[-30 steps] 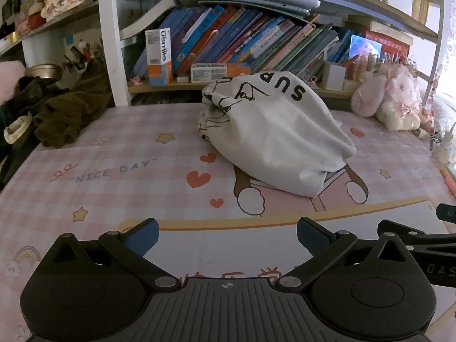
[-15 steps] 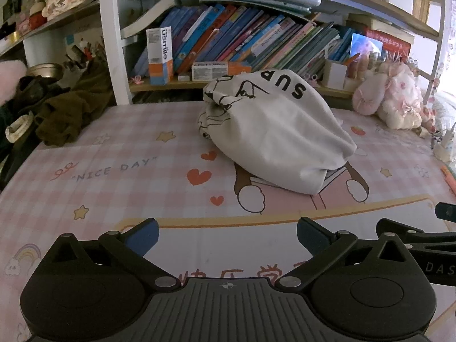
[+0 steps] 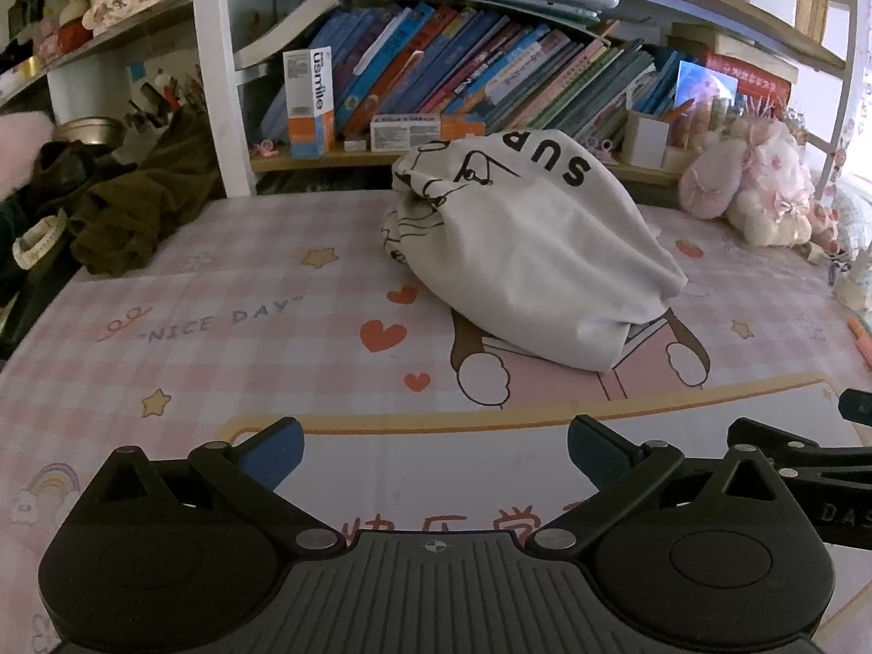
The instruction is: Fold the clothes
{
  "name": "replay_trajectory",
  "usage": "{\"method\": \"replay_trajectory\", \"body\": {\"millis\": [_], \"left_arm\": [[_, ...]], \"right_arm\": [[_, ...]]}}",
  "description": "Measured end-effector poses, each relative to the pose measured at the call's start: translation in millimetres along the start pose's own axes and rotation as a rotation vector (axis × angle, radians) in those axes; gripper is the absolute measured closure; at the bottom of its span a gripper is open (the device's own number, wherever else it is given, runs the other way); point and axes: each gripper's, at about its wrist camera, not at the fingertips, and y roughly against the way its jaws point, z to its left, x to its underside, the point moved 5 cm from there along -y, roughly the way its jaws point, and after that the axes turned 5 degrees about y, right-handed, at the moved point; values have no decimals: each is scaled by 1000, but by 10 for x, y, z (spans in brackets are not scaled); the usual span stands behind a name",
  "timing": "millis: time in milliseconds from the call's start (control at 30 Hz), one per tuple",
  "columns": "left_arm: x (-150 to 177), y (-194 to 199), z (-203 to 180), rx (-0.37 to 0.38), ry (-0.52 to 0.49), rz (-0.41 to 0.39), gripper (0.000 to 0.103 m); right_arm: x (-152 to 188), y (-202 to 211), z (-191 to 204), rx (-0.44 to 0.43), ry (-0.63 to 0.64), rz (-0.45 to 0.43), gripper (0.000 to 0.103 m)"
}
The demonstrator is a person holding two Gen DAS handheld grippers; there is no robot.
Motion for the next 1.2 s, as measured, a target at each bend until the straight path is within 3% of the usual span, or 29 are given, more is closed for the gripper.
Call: {"method": "replay_trajectory", "body": {"millis": [800, 1200], "left_arm": [[4, -27, -39, 55, -2, 8, 0], [-119, -144, -110, 119, -32, -8, 0]], "right_arm": [[31, -31, 14, -34, -12, 24, 0], [36, -76, -17, -89, -62, 38, 4]]}}
